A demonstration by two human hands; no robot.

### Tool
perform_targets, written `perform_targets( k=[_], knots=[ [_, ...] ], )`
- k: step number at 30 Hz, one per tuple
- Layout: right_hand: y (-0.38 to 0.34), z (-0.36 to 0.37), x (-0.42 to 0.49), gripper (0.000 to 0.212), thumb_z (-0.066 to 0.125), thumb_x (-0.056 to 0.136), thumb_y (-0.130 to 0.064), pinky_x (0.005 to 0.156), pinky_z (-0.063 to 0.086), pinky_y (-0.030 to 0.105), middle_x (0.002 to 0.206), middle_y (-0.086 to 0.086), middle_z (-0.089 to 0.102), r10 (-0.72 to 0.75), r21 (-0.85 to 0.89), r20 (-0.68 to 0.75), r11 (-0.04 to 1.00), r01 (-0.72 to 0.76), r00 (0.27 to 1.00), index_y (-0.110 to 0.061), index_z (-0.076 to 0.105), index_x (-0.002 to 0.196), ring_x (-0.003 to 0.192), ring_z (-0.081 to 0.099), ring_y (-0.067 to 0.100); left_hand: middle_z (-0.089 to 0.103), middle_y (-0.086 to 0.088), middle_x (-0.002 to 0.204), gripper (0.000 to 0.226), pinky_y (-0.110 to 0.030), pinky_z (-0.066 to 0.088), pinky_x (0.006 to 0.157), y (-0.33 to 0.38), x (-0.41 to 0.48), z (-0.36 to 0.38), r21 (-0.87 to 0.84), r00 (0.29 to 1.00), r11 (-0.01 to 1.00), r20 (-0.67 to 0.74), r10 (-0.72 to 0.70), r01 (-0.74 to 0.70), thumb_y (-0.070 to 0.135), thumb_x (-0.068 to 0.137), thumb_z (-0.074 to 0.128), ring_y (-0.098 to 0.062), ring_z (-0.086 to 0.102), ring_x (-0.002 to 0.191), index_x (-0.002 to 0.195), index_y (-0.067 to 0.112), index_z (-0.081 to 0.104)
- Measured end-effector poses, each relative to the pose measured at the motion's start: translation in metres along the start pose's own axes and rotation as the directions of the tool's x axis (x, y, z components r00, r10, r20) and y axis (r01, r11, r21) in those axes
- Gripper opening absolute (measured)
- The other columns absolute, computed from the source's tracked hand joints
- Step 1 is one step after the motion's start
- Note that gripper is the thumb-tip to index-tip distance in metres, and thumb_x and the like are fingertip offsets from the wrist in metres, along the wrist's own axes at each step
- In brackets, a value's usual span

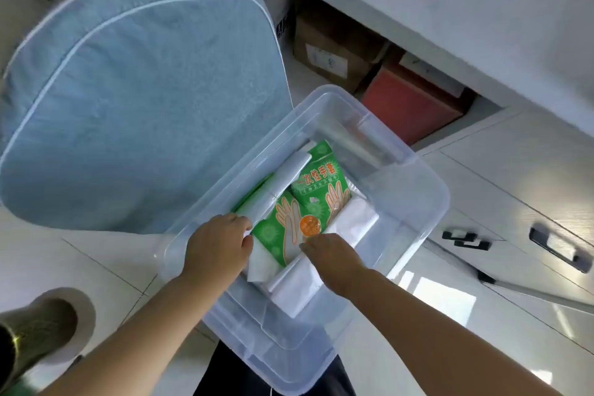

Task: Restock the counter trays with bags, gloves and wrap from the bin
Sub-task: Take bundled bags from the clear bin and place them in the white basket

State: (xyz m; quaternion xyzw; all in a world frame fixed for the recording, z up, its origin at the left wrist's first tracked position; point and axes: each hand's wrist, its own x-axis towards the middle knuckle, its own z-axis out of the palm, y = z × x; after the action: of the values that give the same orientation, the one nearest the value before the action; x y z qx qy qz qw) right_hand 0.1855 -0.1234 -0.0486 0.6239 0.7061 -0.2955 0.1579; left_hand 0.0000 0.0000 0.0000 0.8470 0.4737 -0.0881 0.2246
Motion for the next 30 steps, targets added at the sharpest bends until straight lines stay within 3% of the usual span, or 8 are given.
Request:
perform_targets(
  k=[6, 9, 12, 17, 21, 24, 27, 30],
  knots=[
    [0.007, 0.025, 0.032, 0.047, 0.058, 0.081, -0.007, 0.114, 0.021, 0.046, 0.13, 0.011, 0.049, -0.082, -0.275, 0.015, 0.958, 0.083, 0.997, -0.009, 0.043, 0.126, 0.126, 0.04, 0.031, 0.068, 0.001, 0.09, 0.017, -0.031, 0.041, 0.06, -0.014, 0.018, 0.008, -0.014, 0.999, 0.999, 0.023, 0.035, -0.035, 0.023, 0.086, 0.053, -0.024, 0.061, 0.082, 0.096, 0.021, 0.067],
    [0.006, 0.017, 0.033, 0.032, 0.073, 0.07, -0.018, 0.097, 0.045, 0.037, 0.104, 0.002, 0.066, -0.085, -0.3, -0.013, 0.951, 0.077, 0.996, -0.018, 0.064, 0.101, 0.103, 0.059, 0.023, 0.068, -0.002, 0.088, 0.016, -0.031, 0.04, 0.059, -0.018, 0.018, 0.007, -0.03, 0.999, 0.998, 0.007, 0.051, -0.051, 0.022, 0.086, 0.055, -0.026, 0.061, 0.08, 0.096, 0.019, 0.068],
    [0.01, 0.014, 0.033, 0.028, 0.083, 0.052, -0.019, 0.074, 0.053, 0.028, 0.086, -0.004, 0.07, -0.14, -0.296, -0.048, 0.948, 0.12, 0.989, -0.021, 0.072, 0.078, 0.086, 0.065, 0.017, 0.069, -0.003, 0.089, 0.017, -0.033, 0.043, 0.057, -0.02, 0.015, 0.007, -0.041, 0.997, 0.997, 0.022, 0.068, -0.067, 0.022, 0.087, 0.055, -0.026, 0.061, 0.079, 0.098, 0.017, 0.068],
    [0.018, 0.002, 0.014, 0.029, 0.083, 0.052, -0.015, 0.071, 0.054, 0.024, 0.065, -0.008, 0.07, -0.154, -0.217, -0.079, 0.967, 0.134, 0.985, -0.023, 0.069, 0.077, 0.063, 0.066, 0.014, 0.069, 0.003, 0.098, 0.021, -0.033, 0.05, 0.065, -0.021, 0.003, 0.002, -0.126, 0.997, 0.992, 0.079, -0.01, 0.02, 0.022, 0.088, 0.051, -0.02, 0.061, 0.086, 0.102, 0.021, 0.066],
    [0.015, -0.026, 0.0, 0.026, 0.085, 0.057, -0.014, 0.055, 0.054, 0.029, 0.063, 0.0, 0.067, -0.016, 0.004, -0.338, 1.0, 0.018, 0.941, -0.017, 0.066, 0.076, 0.056, 0.064, 0.023, 0.069, 0.008, 0.101, 0.022, -0.025, 0.04, 0.067, -0.019, -0.01, -0.013, -0.28, 0.992, 0.952, 0.059, -0.111, 0.123, 0.021, 0.087, 0.053, -0.013, 0.062, 0.089, 0.105, 0.025, 0.065],
    [0.002, -0.055, -0.005, 0.026, 0.084, 0.062, -0.013, 0.05, 0.049, 0.029, 0.064, 0.007, 0.067, 0.232, 0.263, -0.523, 0.959, -0.104, 0.82, -0.011, 0.066, 0.08, 0.054, 0.062, 0.027, 0.064, 0.009, 0.105, 0.03, -0.026, 0.038, 0.071, -0.016, -0.016, -0.025, -0.388, 0.979, 0.899, 0.061, -0.194, 0.202, 0.021, 0.087, 0.054, -0.012, 0.06, 0.085, 0.117, 0.024, 0.056],
    [-0.017, -0.088, -0.003, 0.011, 0.069, 0.081, -0.02, 0.053, 0.037, 0.029, 0.065, 0.0, 0.061, 0.522, 0.68, -0.416, 0.722, -0.127, 0.744, -0.021, 0.057, 0.08, 0.061, 0.054, 0.02, 0.061, 0.011, 0.102, 0.037, -0.025, 0.04, 0.078, -0.002, -0.011, -0.037, -0.598, 0.966, 0.759, 0.137, -0.219, 0.257, 0.018, 0.084, 0.059, -0.007, 0.059, 0.087, 0.12, 0.023, 0.05],
    [-0.038, -0.119, 0.007, 0.032, 0.065, 0.083, -0.022, 0.047, 0.03, 0.017, 0.054, -0.01, 0.041, 0.634, 0.913, -0.281, 0.408, -0.003, 0.72, -0.029, 0.04, 0.064, 0.05, 0.039, 0.003, 0.067, 0.009, 0.101, 0.029, -0.026, 0.047, 0.086, 0.019, 0.0, -0.054, -0.843, 0.962, 0.464, 0.222, -0.16, 0.272, 0.017, 0.077, 0.066, -0.009, 0.063, 0.097, 0.103, 0.024, 0.057]
  ],
)
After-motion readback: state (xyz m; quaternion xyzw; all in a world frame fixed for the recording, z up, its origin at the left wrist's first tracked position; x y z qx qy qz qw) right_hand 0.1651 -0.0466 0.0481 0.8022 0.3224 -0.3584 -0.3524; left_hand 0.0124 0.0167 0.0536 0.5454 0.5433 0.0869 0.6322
